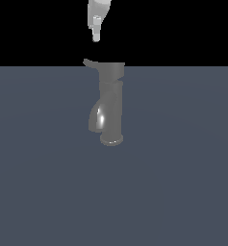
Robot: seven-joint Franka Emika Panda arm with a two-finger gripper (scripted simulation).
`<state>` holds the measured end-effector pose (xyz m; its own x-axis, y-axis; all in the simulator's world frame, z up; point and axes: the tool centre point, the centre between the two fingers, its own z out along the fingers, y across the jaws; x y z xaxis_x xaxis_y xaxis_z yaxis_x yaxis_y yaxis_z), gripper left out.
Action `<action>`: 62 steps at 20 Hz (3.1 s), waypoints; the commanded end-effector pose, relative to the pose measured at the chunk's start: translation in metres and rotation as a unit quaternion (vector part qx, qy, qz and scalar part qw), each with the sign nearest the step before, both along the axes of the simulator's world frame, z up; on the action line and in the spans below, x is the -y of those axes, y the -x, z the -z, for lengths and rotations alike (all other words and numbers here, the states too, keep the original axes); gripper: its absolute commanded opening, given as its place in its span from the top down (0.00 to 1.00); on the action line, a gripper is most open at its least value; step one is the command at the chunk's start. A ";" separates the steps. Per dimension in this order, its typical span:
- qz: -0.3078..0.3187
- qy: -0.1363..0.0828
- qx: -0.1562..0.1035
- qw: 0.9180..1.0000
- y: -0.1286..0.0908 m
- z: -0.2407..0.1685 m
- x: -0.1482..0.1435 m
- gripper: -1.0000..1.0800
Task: Turn on the faucet by rotating a designated handle.
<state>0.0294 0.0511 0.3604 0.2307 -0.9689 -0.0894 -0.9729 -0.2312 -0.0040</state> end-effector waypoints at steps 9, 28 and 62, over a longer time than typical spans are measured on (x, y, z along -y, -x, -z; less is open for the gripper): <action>0.120 0.029 -0.003 0.992 -0.040 0.043 -0.012 1.00; 0.171 0.045 0.001 0.984 -0.052 0.063 -0.020 1.00; 0.172 0.045 0.003 0.984 0.026 0.063 -0.031 1.00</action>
<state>0.0097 0.0892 0.2976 -0.1026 -0.9947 -0.0033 -0.9947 0.1027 -0.0110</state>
